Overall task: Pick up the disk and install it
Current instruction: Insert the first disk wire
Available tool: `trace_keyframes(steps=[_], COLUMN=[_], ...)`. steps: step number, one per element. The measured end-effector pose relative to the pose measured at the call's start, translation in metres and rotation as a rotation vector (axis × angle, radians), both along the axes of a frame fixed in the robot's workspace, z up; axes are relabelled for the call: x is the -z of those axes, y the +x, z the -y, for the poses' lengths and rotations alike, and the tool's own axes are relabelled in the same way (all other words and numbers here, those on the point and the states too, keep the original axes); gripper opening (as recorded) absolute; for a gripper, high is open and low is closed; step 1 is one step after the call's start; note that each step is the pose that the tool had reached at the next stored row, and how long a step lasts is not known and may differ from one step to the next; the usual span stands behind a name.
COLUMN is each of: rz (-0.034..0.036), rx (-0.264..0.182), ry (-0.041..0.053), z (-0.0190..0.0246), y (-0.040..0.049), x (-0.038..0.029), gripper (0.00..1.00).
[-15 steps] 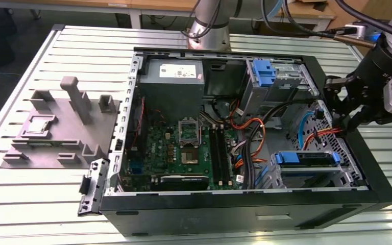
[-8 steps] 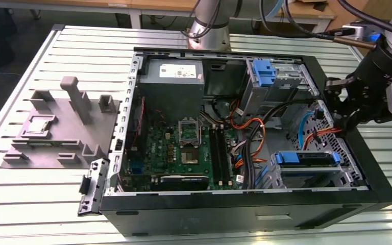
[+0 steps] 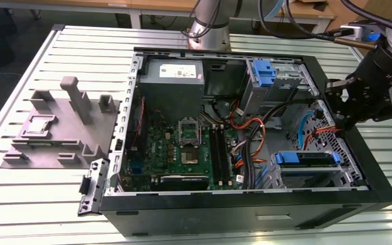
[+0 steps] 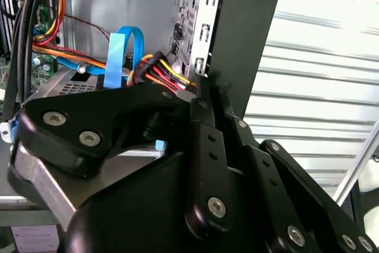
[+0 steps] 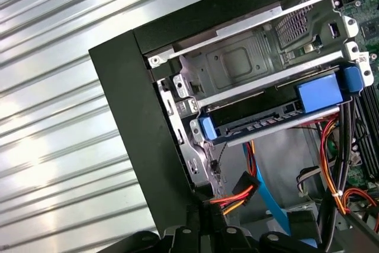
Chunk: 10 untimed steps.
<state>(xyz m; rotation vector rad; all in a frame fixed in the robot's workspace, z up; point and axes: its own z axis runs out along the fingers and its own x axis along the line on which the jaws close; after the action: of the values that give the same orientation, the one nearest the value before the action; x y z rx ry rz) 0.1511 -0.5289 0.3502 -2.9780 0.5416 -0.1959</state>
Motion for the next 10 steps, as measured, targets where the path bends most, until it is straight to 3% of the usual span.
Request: trace_keyframes(steps=[10], rz=[-0.0027], rx=[-0.022], ry=[0.0007], z=[0.0], y=[0.0001], x=[-0.0035], gripper=[0.17])
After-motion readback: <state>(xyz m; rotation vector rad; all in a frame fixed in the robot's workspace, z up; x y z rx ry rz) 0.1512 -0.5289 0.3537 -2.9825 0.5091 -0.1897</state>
